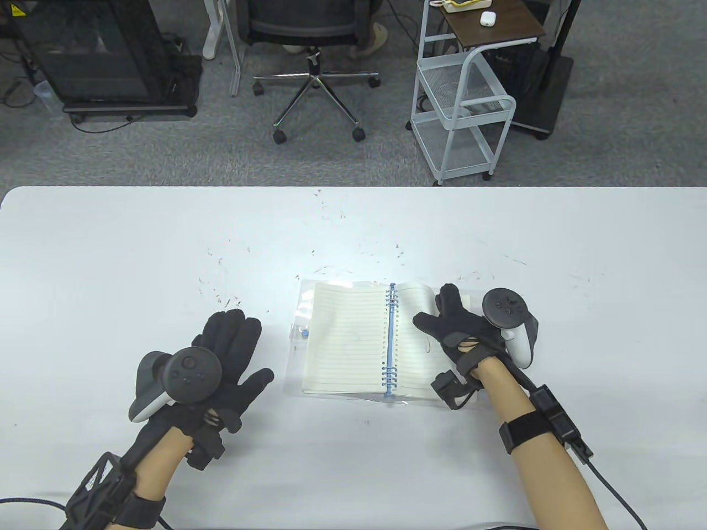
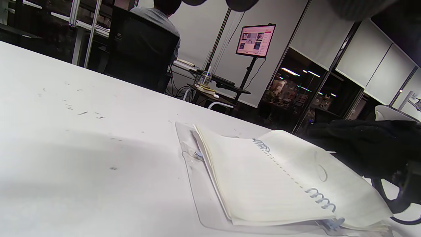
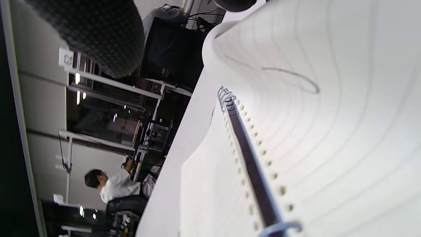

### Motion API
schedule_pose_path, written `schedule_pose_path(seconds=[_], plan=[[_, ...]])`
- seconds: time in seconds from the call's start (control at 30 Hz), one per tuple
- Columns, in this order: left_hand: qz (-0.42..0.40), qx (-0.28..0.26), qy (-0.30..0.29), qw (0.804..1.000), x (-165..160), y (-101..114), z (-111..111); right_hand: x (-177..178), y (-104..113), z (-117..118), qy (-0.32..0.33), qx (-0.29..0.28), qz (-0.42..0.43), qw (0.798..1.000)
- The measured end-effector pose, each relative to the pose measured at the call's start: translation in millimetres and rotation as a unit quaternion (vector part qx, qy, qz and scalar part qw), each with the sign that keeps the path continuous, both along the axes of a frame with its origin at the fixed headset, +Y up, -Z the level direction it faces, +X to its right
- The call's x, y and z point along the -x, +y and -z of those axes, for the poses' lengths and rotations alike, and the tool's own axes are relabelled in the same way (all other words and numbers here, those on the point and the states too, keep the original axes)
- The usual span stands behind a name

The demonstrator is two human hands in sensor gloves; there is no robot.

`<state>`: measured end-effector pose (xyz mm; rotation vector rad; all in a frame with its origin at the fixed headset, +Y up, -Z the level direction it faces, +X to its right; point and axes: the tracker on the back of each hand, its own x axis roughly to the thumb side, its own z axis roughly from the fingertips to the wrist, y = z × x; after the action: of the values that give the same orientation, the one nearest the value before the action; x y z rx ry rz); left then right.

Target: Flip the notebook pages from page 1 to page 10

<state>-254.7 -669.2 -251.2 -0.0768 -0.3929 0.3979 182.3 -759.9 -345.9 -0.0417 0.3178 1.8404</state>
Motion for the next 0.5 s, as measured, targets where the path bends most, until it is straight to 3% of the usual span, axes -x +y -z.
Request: schedule_pose_path(seconds=[0.2,0.27,0.4,0.5], plan=[[-0.002,-0.003,0.0,1.0,0.5,0.4,-0.1,2.8,-8.7,-10.7,-0.031,0.09,0.137,0.986],[-0.002,-0.003,0.001,1.0,0.6,0.2,-0.1,3.5,-10.3,-15.2,-0.029,0.125,0.135,0.982],[0.0,-0.002,0.0,1.0,0.1,0.0,-0.5,5.2,-8.7,-16.5,-0.013,0.125,0.089,0.988],[-0.001,-0.003,0.0,1.0,0.4,0.4,-0.7,7.5,-1.8,-17.8,-0.024,0.135,0.105,0.985]])
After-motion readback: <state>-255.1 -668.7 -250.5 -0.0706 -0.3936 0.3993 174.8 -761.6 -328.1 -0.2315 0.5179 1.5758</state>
